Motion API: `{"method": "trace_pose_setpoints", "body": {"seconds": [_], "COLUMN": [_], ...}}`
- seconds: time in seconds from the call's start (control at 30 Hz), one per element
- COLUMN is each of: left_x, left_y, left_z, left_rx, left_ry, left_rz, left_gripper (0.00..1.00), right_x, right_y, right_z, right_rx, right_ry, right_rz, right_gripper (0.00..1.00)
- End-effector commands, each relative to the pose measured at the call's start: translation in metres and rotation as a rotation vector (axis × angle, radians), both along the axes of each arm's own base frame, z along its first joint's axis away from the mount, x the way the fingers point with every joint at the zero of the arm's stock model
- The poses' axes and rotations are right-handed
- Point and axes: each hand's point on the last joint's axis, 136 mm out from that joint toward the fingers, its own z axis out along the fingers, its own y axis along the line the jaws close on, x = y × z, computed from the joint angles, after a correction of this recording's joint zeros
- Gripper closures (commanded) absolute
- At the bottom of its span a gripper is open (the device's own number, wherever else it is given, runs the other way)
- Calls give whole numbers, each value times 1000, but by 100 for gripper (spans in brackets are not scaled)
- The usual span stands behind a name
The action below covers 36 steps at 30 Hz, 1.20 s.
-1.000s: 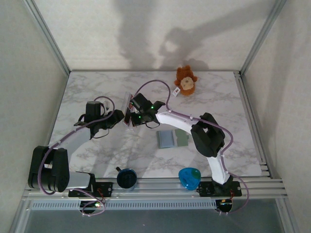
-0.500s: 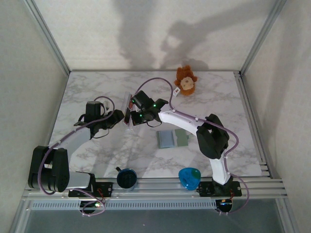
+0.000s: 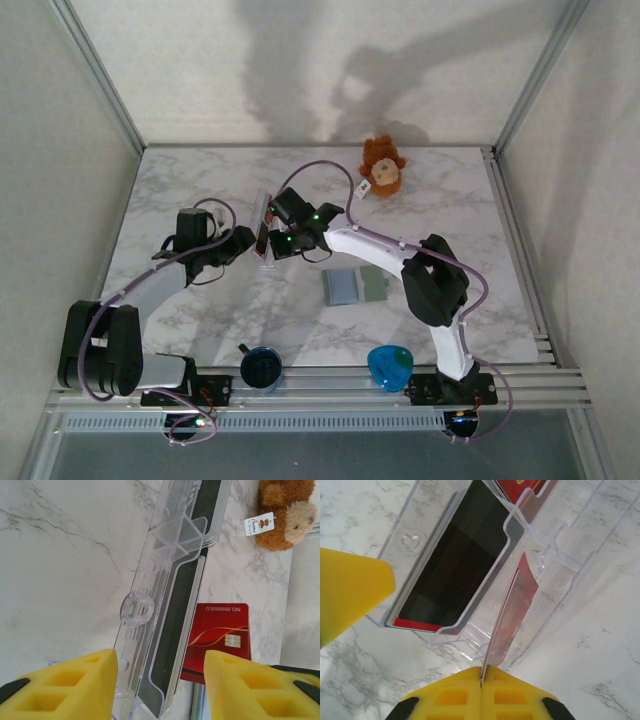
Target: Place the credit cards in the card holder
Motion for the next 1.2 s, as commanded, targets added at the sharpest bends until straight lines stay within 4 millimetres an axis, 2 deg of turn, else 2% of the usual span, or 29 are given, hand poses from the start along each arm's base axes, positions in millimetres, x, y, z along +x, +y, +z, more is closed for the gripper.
{"method": "trace_pose_setpoints", "body": {"seconds": [0.0, 0.3, 0.43, 0.67, 0.83, 0.97, 1.1, 1.17], "left_x": [0, -7, -16, -28, -34, -35, -33, -33], "left_y": [1, -7, -13, -27, -32, -32, -32, -32], "left_z": [-2, -2, -4, -9, -12, -12, -12, -12], "left_rx": [-8, -59, -72, -142, -168, -164, -161, -161], "left_ry": [-2, 0, 7, 27, 35, 34, 31, 32], "left_rz": [1, 8, -4, -36, -33, -32, -25, -24], "left_gripper": [52, 52, 53, 53, 53, 53, 53, 52], "right_x": [-4, -9, -16, -35, -41, -37, -32, -33], "right_y": [5, -1, 1, 12, 3, -11, -19, -18], "right_z": [-3, -12, -17, -27, -26, -25, -23, -21], "right_rx": [-58, -129, -124, -99, -149, -231, -278, -266], "right_ry": [-29, 9, 89, 244, 257, 206, 158, 157], "right_rz": [14, -52, -92, -101, -80, -51, -33, -28], "right_gripper": [95, 96, 100, 100, 100, 100, 83, 80]}}
